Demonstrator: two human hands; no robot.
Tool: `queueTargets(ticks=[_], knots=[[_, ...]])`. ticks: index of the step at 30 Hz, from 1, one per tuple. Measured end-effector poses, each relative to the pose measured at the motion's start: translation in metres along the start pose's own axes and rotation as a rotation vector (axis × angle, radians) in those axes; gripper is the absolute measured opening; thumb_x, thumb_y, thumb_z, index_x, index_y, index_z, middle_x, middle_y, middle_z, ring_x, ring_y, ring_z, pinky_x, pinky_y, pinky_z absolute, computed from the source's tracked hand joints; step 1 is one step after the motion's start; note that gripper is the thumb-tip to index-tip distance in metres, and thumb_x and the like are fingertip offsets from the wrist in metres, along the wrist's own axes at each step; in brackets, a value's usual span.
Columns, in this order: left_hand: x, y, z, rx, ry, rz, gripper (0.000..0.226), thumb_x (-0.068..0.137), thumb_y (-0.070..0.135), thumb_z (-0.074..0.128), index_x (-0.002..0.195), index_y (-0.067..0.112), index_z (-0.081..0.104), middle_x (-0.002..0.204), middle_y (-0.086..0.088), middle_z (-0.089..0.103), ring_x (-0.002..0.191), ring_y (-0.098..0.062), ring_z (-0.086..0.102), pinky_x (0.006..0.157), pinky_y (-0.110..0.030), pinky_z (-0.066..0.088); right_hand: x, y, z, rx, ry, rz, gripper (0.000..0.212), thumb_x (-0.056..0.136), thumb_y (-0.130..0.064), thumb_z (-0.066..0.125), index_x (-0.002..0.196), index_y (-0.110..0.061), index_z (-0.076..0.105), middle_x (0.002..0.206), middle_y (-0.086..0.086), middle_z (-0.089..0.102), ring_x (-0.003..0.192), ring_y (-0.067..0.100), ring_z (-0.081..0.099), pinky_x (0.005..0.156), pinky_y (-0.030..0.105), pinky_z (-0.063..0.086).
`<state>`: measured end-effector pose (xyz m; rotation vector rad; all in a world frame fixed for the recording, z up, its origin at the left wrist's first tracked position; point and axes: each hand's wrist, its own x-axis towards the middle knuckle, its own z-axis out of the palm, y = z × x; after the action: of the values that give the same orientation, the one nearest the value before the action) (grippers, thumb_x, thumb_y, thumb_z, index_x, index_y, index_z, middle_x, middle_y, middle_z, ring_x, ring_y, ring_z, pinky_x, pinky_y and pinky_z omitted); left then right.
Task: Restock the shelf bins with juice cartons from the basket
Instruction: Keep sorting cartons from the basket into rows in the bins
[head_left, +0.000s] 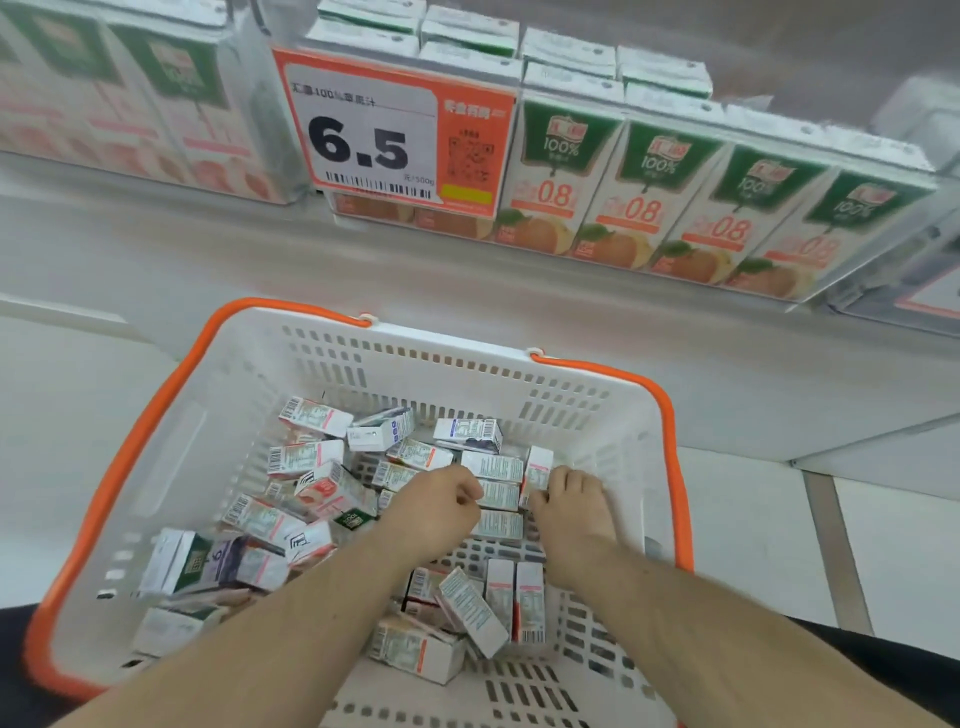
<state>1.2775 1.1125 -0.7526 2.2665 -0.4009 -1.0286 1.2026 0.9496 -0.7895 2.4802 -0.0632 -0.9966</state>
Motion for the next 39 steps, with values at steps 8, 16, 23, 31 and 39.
queueTargets(ticks=[8,16,23,31,39], knots=[[-0.022,0.037,-0.011,-0.689,-0.013,-0.304,0.015,0.094,0.029,0.056,0.104,0.018,0.059,0.103,-0.003,0.059,0.088,-0.020,0.060,0.077,-0.038,0.054,-0.061,0.057,-0.067,0.674,0.081,0.057,0.084,0.068,-0.055,0.072,0.135,-0.022,0.035,0.129,0.010,0.034,0.120,0.029,0.038,0.094,0.040,0.045],[-0.069,0.106,-0.050,-1.482,-0.324,-0.267,0.048,0.091,0.054,0.052,0.096,0.010,0.072,0.092,-0.016,0.073,0.076,-0.029,0.070,0.074,-0.038,0.054,-0.126,0.068,-0.124,0.839,0.560,-0.043,0.088,0.054,-0.054,0.075,0.129,-0.026,0.039,0.122,-0.001,0.031,0.118,0.020,0.038,0.099,0.031,0.040],[-0.091,0.114,-0.075,-1.419,-0.174,-0.021,0.029,0.090,0.030,0.062,0.101,0.005,0.070,0.097,-0.020,0.073,0.073,-0.030,0.072,0.068,-0.040,0.059,-0.174,0.077,-0.150,1.208,0.725,-0.177,0.077,0.049,-0.066,0.067,0.116,-0.035,0.047,0.116,-0.014,0.039,0.109,-0.002,0.044,0.088,0.010,0.039],[-0.131,0.120,-0.123,-0.506,0.385,0.513,0.035,0.070,0.016,0.086,0.094,0.038,0.073,0.090,0.013,0.075,0.083,-0.004,0.070,0.076,-0.026,0.055,-0.185,0.101,-0.167,1.486,0.761,-0.187,0.081,0.066,-0.023,0.081,0.130,-0.042,0.034,0.118,-0.022,0.051,0.109,-0.003,0.051,0.087,0.014,0.041],[-0.147,0.127,-0.119,-0.260,0.441,0.651,0.052,0.064,0.017,0.090,0.090,0.054,0.065,0.088,0.036,0.067,0.090,0.014,0.062,0.075,-0.005,0.046,-0.183,0.103,-0.166,1.443,0.792,-0.253,0.056,0.077,-0.013,0.081,0.117,-0.043,0.053,0.102,-0.014,0.069,0.091,-0.001,0.061,0.075,0.015,0.045]])
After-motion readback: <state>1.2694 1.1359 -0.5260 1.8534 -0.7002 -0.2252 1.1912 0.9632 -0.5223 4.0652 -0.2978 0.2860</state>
